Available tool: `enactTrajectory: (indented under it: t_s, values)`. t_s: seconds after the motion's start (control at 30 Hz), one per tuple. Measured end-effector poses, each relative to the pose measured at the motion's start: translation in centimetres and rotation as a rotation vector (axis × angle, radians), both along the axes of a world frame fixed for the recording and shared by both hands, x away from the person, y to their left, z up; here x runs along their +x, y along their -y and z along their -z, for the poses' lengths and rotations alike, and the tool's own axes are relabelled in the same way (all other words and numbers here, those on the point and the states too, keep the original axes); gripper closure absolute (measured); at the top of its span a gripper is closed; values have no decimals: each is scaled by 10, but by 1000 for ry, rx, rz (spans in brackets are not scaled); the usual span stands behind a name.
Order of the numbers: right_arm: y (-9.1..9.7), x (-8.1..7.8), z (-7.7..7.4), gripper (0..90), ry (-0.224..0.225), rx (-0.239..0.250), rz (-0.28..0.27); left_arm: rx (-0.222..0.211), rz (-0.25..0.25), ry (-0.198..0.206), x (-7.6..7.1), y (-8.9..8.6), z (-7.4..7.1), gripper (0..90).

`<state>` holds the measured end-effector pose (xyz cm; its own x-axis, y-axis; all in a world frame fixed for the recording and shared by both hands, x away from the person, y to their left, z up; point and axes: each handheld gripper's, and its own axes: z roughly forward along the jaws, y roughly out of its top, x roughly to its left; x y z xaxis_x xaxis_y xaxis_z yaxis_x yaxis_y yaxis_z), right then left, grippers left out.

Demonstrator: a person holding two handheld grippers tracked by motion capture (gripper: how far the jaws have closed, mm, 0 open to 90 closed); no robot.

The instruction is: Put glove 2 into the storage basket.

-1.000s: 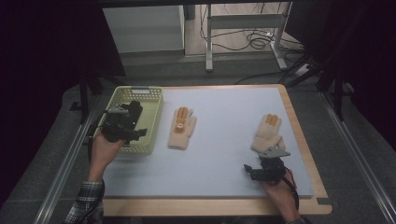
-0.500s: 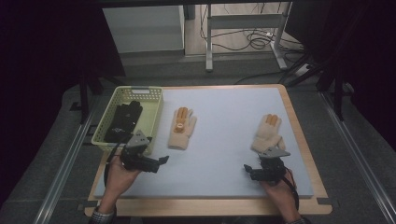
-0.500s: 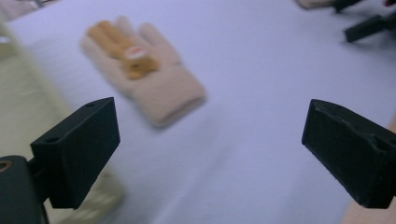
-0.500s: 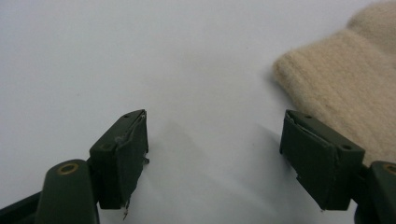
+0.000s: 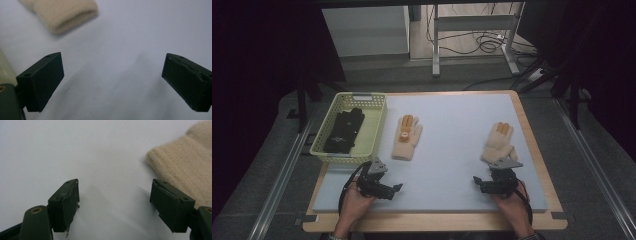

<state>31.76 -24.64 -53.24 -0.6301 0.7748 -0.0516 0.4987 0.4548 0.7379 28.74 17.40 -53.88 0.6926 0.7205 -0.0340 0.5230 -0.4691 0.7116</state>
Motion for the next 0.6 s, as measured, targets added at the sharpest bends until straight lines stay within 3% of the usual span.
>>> enactTrajectory:
  t_s: [0.1, 0.2, 0.4, 0.47, 0.6]
  values:
    - [0, 0, 0, 231, -2, 2, 0, 42, -5, -22, 1, 0, 9, 45]
    - [0, 0, 0, 231, -3, 3, 1, 0, -12, -26, 2, -3, 13, 28]
    - [1, -2, -1, 237, 4, 10, -10, 4, -12, -19, 1, -2, 13, 24]
    - [3, -4, -2, 244, -15, 16, -6, 4, -12, -19, 1, -2, 14, 24]
    - [12, -7, -11, 310, -24, 42, 13, 4, -12, -18, 1, -2, 14, 25]
